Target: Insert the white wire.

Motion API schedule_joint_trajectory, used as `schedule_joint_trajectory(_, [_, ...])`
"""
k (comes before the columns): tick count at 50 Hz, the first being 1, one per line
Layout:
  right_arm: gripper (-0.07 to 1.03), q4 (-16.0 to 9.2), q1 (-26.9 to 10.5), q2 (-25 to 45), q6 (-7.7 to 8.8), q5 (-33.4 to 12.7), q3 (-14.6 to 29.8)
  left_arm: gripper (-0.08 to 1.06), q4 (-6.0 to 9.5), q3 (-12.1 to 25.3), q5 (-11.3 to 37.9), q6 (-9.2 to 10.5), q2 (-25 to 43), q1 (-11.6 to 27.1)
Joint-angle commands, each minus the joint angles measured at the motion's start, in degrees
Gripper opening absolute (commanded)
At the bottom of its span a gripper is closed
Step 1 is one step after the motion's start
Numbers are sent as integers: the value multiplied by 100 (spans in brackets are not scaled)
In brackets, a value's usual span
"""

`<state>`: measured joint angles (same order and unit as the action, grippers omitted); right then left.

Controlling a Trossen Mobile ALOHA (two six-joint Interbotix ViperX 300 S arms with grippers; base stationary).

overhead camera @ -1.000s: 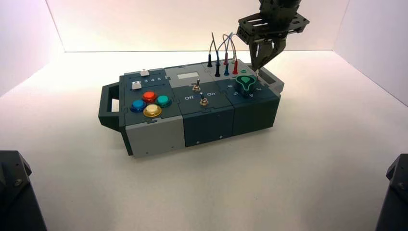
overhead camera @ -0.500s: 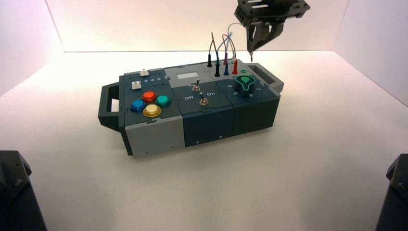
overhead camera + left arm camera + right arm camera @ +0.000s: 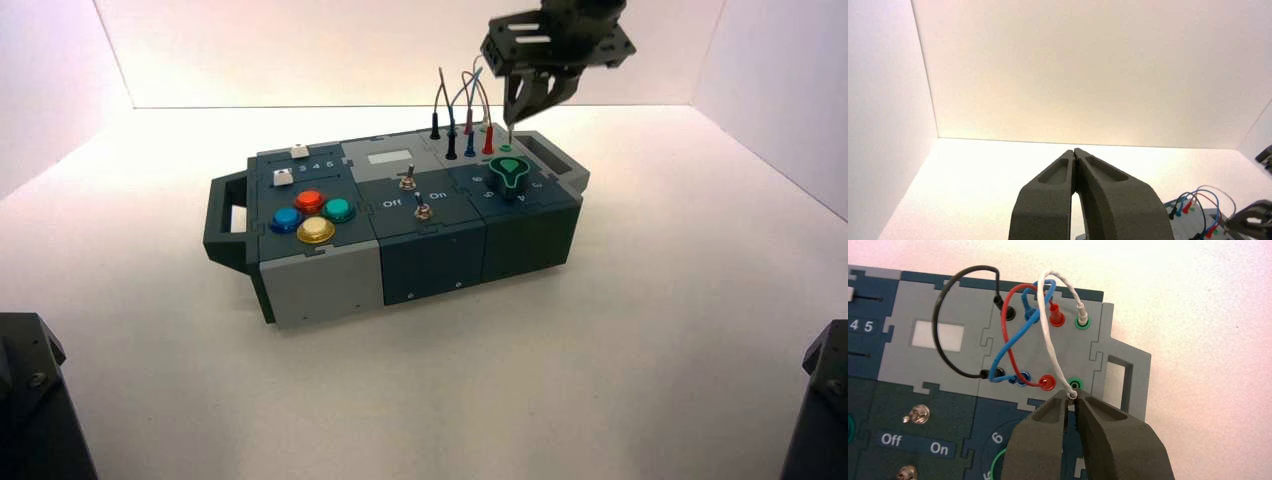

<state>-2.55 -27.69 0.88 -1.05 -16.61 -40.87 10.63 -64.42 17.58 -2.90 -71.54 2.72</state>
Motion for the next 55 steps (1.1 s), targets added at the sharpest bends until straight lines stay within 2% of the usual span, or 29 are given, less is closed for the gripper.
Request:
schedule_joint_trajectory(1, [-2, -18, -18, -97, -18, 141, 88, -3, 9, 149, -70, 9, 70, -9])
schedule_joint_trajectory(55, [-2, 35, -18, 193, 18, 193, 193, -3, 0, 149, -88, 9, 79, -9])
